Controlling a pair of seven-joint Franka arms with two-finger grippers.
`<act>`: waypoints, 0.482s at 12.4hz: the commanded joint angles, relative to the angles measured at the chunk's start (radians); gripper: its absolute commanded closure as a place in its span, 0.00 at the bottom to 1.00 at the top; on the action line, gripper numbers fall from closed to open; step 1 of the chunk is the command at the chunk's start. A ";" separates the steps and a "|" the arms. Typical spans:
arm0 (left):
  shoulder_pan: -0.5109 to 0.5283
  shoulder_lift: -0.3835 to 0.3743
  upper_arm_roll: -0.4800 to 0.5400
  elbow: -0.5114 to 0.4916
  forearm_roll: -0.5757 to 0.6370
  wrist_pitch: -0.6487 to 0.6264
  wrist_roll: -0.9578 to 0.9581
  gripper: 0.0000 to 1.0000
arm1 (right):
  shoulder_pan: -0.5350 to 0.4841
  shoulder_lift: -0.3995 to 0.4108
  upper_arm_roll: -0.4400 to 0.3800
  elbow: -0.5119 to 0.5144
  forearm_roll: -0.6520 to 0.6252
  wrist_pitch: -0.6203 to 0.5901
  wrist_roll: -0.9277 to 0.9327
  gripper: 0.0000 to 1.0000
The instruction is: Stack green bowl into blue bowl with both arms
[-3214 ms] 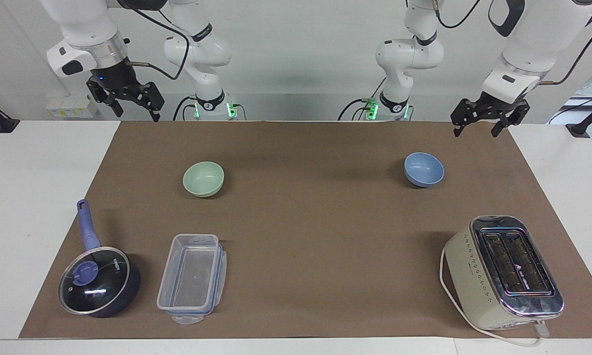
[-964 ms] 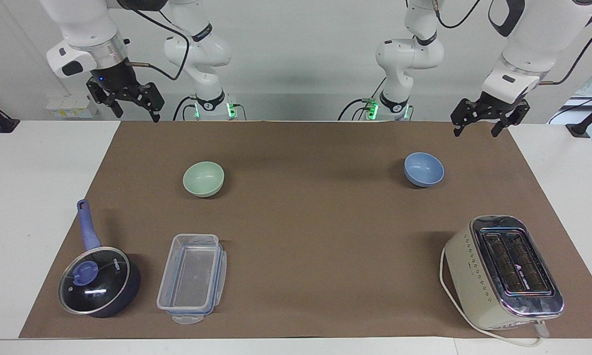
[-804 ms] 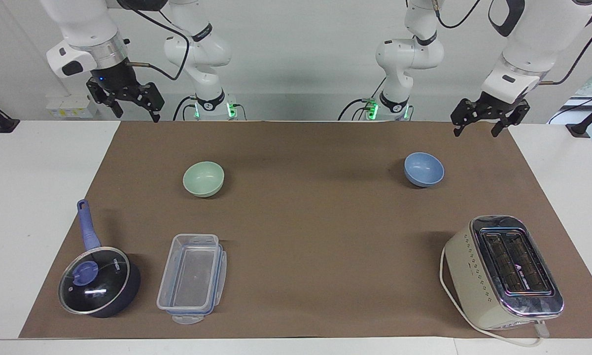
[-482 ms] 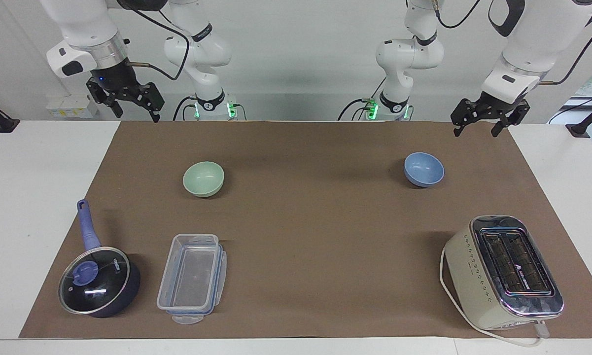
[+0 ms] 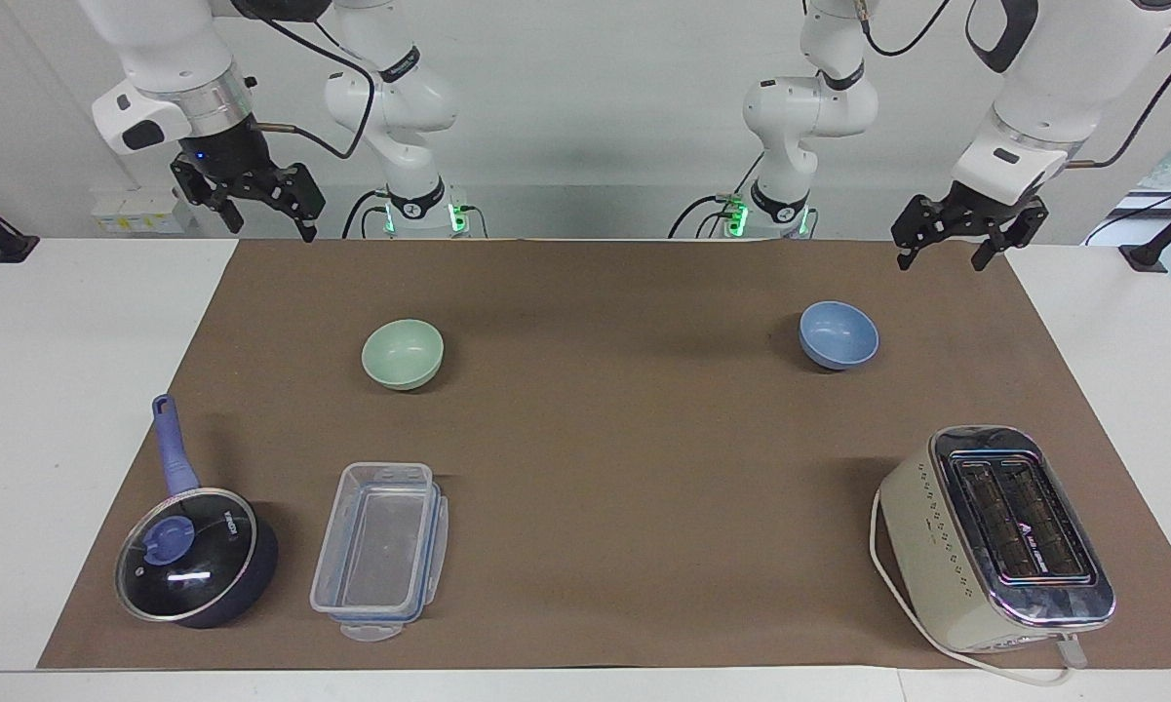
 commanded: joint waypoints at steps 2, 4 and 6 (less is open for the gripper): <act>0.007 0.001 -0.003 0.019 -0.006 -0.022 -0.006 0.00 | -0.012 -0.004 0.007 0.001 0.000 0.001 -0.020 0.00; 0.009 -0.016 -0.003 -0.013 -0.006 -0.019 -0.006 0.00 | -0.012 -0.004 0.005 0.001 0.000 -0.001 -0.020 0.00; 0.048 -0.062 -0.002 -0.134 -0.006 0.055 0.002 0.00 | -0.012 -0.004 0.005 0.001 0.000 0.001 -0.020 0.00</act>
